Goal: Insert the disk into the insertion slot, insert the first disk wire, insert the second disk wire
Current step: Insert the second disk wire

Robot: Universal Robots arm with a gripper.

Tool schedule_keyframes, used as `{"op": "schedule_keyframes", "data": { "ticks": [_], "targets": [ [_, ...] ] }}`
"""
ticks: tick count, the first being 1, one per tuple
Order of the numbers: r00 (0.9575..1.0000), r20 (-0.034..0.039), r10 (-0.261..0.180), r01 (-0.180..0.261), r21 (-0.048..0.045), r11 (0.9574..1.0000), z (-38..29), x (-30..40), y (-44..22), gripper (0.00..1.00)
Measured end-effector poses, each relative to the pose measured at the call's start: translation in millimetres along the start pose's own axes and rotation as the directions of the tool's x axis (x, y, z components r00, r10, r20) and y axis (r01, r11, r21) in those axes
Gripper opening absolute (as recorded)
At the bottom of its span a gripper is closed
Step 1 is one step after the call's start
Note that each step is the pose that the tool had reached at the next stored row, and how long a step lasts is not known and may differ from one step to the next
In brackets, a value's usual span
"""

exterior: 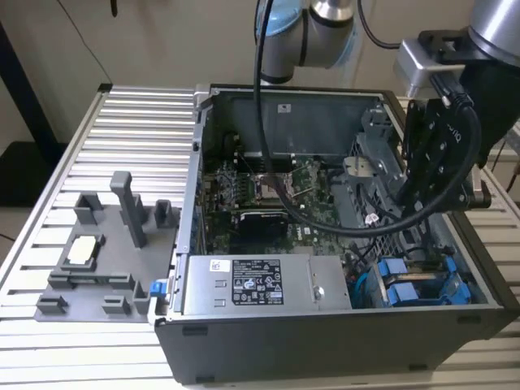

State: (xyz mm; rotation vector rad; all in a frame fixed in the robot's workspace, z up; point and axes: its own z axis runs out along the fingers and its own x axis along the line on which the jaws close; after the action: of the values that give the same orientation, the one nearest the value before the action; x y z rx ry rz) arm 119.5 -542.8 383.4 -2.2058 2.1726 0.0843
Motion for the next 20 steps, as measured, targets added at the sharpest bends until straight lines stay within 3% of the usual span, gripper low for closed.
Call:
{"op": "schedule_keyframes", "data": {
  "ticks": [3,7,16,20],
  "targets": [
    [0.9999,0.0095,-0.003,0.003,0.0279,0.9996,1.4,0.0,6.9,0.27],
    [0.9996,0.0176,-0.022,0.021,0.0518,0.9984,3.2,0.0,9.3,0.27],
    [0.9991,0.0163,-0.040,0.039,0.0789,0.9961,8.2,1.0,11.4,0.27],
    [0.9990,0.0161,-0.041,0.040,0.0841,0.9957,10.7,2.8,13.2,0.27]
  ]
}}
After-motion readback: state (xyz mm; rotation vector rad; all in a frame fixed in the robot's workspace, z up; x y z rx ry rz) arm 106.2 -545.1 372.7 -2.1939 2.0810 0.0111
